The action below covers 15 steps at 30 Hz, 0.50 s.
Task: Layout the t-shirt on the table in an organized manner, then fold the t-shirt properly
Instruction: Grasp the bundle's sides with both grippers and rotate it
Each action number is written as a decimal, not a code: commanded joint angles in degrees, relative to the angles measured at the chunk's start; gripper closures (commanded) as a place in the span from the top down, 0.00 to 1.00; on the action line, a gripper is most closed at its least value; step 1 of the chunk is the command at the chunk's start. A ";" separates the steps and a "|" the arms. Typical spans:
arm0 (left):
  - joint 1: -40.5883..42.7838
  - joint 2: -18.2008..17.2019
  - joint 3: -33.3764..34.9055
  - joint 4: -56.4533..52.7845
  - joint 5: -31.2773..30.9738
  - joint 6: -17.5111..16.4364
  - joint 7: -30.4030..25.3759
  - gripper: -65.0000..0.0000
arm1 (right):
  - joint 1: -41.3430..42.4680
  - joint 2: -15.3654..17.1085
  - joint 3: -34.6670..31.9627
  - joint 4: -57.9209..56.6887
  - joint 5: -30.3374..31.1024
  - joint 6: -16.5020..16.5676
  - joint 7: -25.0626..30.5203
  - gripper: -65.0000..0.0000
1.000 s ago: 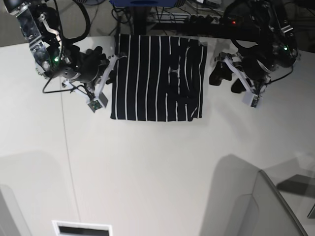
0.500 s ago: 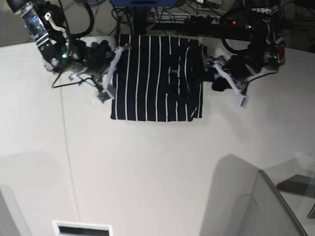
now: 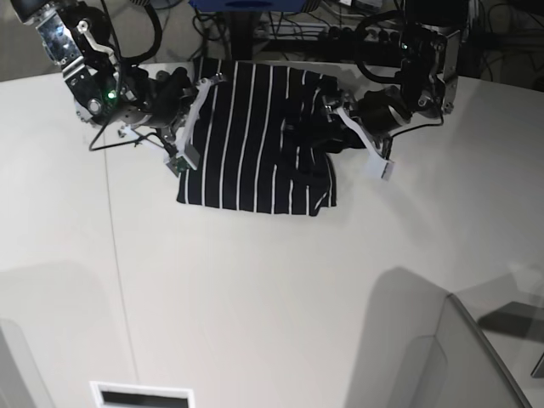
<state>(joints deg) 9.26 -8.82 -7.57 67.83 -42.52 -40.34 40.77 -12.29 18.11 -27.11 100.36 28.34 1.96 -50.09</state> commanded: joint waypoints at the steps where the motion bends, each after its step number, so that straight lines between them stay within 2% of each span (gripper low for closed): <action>1: 0.11 -0.37 -0.03 0.52 0.28 0.34 0.76 0.44 | 0.29 0.31 0.26 0.70 0.63 0.11 0.72 0.00; 3: -0.68 -0.37 -0.03 0.52 0.28 0.34 0.94 0.19 | 0.38 0.66 0.26 0.70 0.54 0.11 0.72 0.00; 5: -0.77 -0.37 -0.03 0.61 0.72 0.34 1.03 0.00 | 0.47 1.28 0.26 0.70 0.54 0.11 0.81 0.00; 10: -1.48 -0.37 -0.03 1.40 5.64 0.34 1.03 0.00 | 0.56 1.63 0.26 0.70 0.54 0.11 0.81 0.00; 15: -1.92 -0.46 -0.03 1.49 5.91 0.34 1.12 0.00 | 0.47 1.63 0.26 0.70 0.54 0.11 0.81 0.00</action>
<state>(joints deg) 7.84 -8.78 -7.44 68.40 -36.01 -39.46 42.48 -12.27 19.40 -27.11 100.31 28.32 1.96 -50.06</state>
